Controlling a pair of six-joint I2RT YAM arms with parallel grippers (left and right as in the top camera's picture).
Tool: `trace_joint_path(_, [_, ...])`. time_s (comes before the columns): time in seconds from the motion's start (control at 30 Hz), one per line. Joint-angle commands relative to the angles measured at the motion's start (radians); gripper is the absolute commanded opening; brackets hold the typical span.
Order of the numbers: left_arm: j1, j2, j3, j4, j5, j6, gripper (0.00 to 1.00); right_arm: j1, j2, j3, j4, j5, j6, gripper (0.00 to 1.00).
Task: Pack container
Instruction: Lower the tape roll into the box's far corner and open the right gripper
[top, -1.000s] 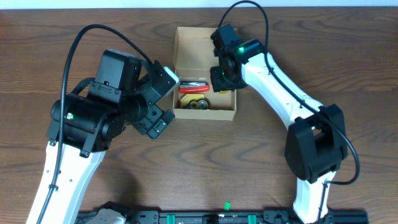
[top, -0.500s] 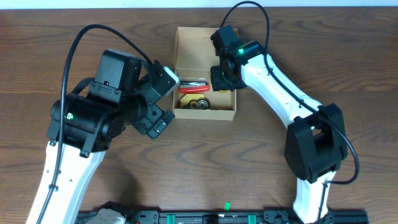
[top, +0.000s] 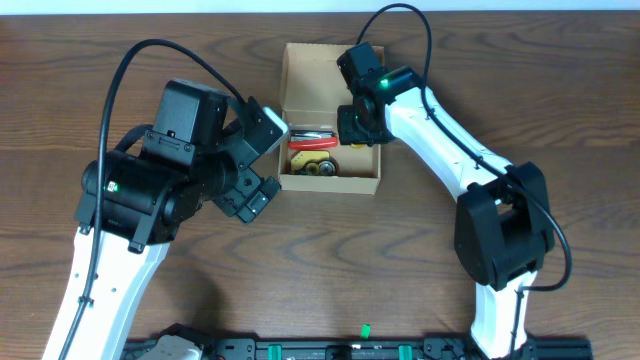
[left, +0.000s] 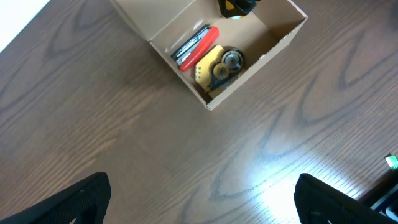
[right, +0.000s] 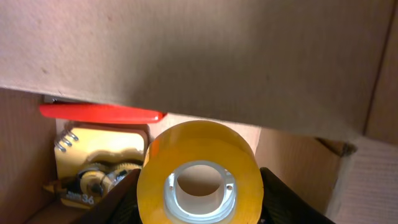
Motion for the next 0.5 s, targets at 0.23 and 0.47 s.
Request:
trace_joint_path(0.23, [0.003, -0.002, 0.03, -0.004, -0.003, 0.01, 0.95, 0.01, 0.015, -0.008, 0.012, 0.014, 0.018, 0.38])
trace_joint_path(0.47, [0.003, -0.002, 0.03, -0.004, -0.003, 0.01, 0.95, 0.01, 0.015, -0.008, 0.014, 0.014, 0.018, 0.5])
